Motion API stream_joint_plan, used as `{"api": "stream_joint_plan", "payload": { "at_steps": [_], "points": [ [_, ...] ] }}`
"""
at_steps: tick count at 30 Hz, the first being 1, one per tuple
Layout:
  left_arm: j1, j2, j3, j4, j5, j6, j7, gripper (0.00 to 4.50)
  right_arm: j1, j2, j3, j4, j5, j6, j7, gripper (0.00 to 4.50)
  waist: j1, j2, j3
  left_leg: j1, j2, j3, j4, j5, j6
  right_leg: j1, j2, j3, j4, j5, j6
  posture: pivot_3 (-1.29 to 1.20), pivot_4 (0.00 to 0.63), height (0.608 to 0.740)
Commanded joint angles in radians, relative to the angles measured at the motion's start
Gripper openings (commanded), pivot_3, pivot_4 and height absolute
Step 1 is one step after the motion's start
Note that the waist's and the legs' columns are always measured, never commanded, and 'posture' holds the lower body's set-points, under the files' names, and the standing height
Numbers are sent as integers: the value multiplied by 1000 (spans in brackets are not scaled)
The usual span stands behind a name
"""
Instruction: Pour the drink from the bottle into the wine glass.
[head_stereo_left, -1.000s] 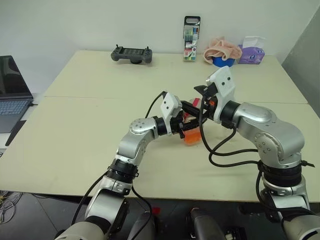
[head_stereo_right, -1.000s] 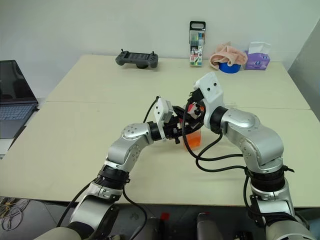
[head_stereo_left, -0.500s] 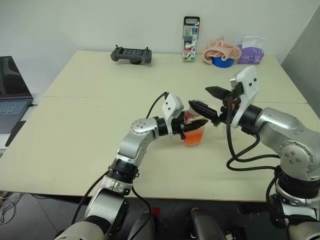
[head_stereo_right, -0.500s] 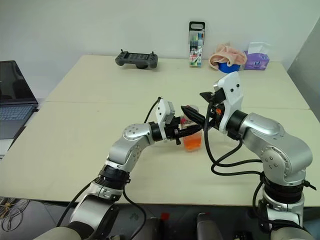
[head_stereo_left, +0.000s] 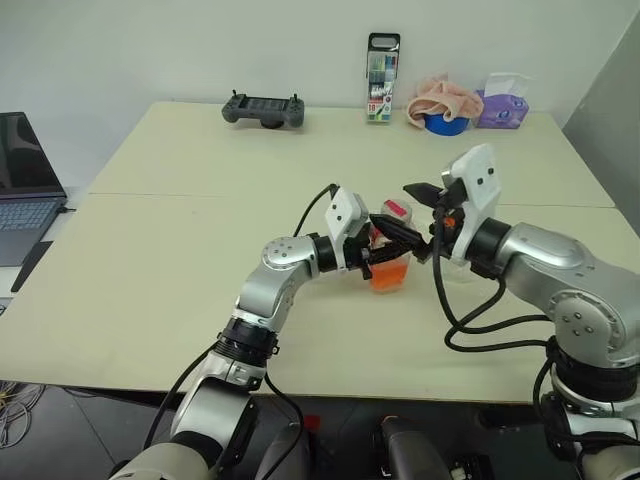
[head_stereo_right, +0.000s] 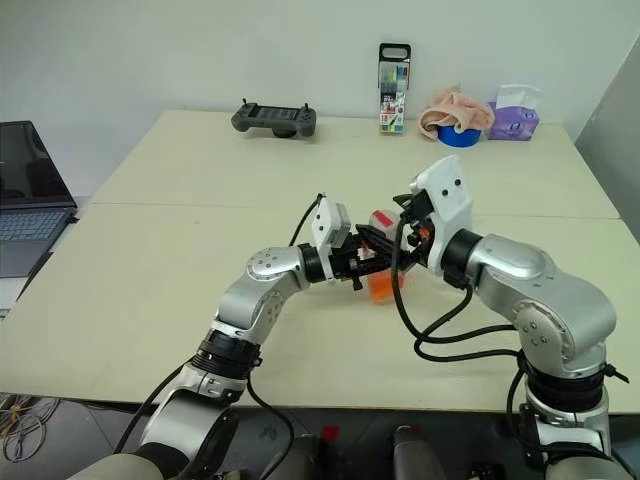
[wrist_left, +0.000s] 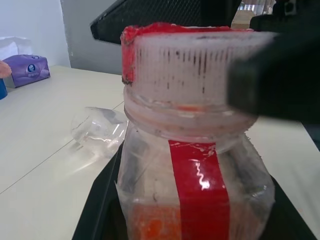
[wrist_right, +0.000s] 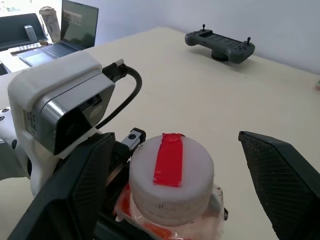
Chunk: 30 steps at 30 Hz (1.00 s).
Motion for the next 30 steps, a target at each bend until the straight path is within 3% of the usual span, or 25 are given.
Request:
{"api": "stream_joint_plan", "payload": {
  "at_steps": [1,14,30],
  "points": [
    [-27,-8,5,-23,-4,-22,2,1691,-20,22,30,14,-51,-54,-37,4209,0,0,0,0,0,0,0,0,0,0,0,0,0,0,0,0,150,740],
    [-21,-9,6,-28,-5,-21,10,1691,-56,42,30,93,-155,-86,-78,4209,0,0,0,0,-1,0,0,0,0,0,0,0,0,0,0,0,150,740],
    [-32,-6,8,-2,3,-31,-1,1691,48,2,-60,-48,-31,4,-28,4209,0,0,0,0,-1,0,0,0,0,0,0,0,0,0,0,0,150,740]
  ]
}}
